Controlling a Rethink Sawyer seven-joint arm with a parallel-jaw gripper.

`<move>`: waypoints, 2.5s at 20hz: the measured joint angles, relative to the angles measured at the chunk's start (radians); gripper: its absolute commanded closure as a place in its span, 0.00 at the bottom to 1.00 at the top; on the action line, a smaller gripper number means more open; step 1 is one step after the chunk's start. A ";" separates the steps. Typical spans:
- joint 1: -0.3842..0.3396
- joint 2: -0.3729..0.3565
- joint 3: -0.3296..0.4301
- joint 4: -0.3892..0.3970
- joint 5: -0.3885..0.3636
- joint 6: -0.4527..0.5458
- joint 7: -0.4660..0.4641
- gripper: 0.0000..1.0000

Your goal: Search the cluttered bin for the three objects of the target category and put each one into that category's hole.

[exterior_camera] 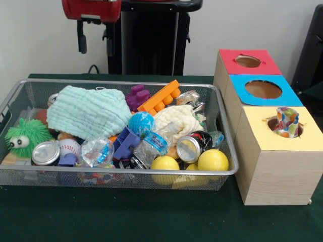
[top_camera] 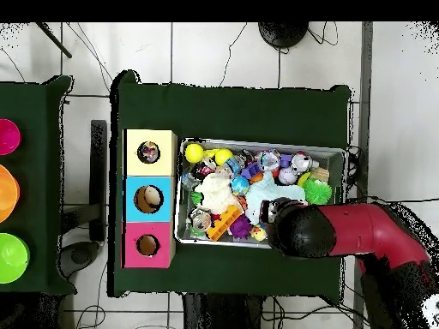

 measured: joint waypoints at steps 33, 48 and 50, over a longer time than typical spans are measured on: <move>0.423 0.200 -0.178 -0.095 0.015 -0.073 0.005 0.00; 0.481 0.319 -0.274 -0.218 0.015 -0.141 0.005 0.00; 0.490 0.334 -0.281 -0.233 0.017 -0.150 0.005 0.00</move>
